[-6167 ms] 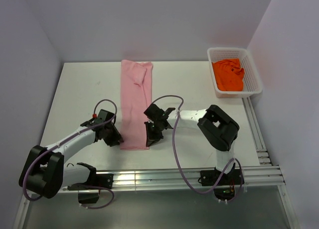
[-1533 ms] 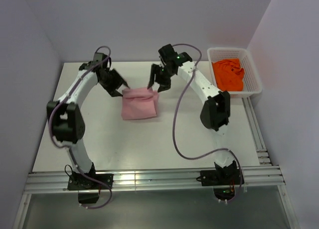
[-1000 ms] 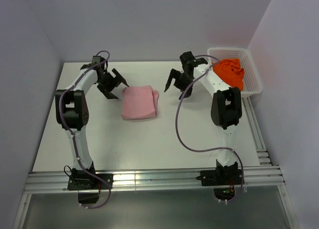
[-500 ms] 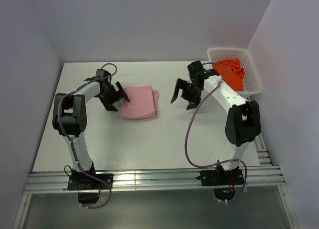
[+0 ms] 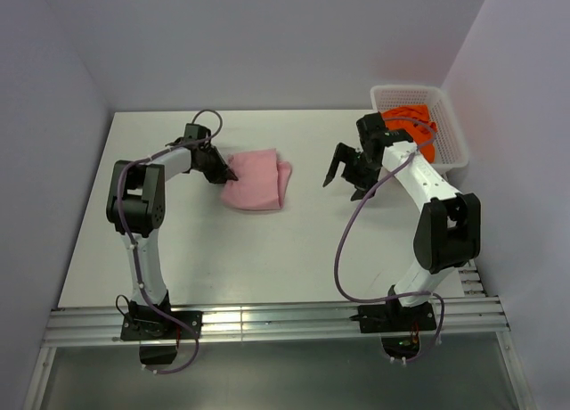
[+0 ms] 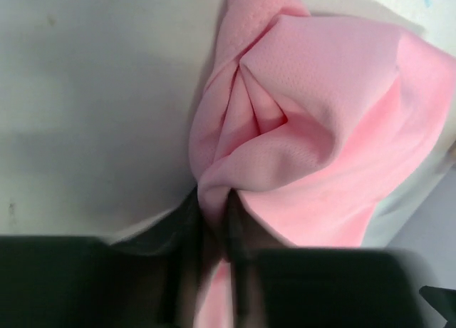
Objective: Fold and stack the t-shirts
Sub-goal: Put the neatly folded tshirt into the corner of the board with the left arm
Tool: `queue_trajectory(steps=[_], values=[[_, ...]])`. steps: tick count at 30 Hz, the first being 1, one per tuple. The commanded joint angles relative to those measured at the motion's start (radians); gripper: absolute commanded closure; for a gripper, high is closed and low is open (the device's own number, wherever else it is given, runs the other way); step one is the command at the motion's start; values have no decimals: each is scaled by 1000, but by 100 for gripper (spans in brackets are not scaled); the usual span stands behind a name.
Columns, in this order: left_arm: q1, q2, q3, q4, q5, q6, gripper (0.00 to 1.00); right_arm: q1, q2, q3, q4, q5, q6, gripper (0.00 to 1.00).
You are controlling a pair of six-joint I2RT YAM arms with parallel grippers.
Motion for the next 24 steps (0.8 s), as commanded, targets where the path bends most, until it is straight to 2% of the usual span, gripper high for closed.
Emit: queue_trajectory(steps=[1,2,7,10,13,14,16,17,24], values=[[-10,76,11,-27,-55,21,95,-22,-32,7,-7,22,-13,0],[-8,76,27,-30,-57,23,99,-24,-30,8,-8,24,-12,0],[31,47,137,-134,-87,50,100,-27,-36,7,-16,33,-3,0],[85,39,278,-231,-119,101,100,-29,-49,-4,-19,36,-1,0],[156,86,468,-294,-138,161,100,-33,-55,-16,-20,37,2,0],[168,108,587,-344,-138,178,100,-33,-56,-22,-22,39,2,0],[229,192,723,-401,-138,234,100,-35,-55,-21,-30,40,-1,0],[245,224,857,-427,-138,251,100,-35,-53,-19,-33,42,-1,0],[450,319,979,-302,-58,258,94,-35,-24,56,-132,62,-39,0]])
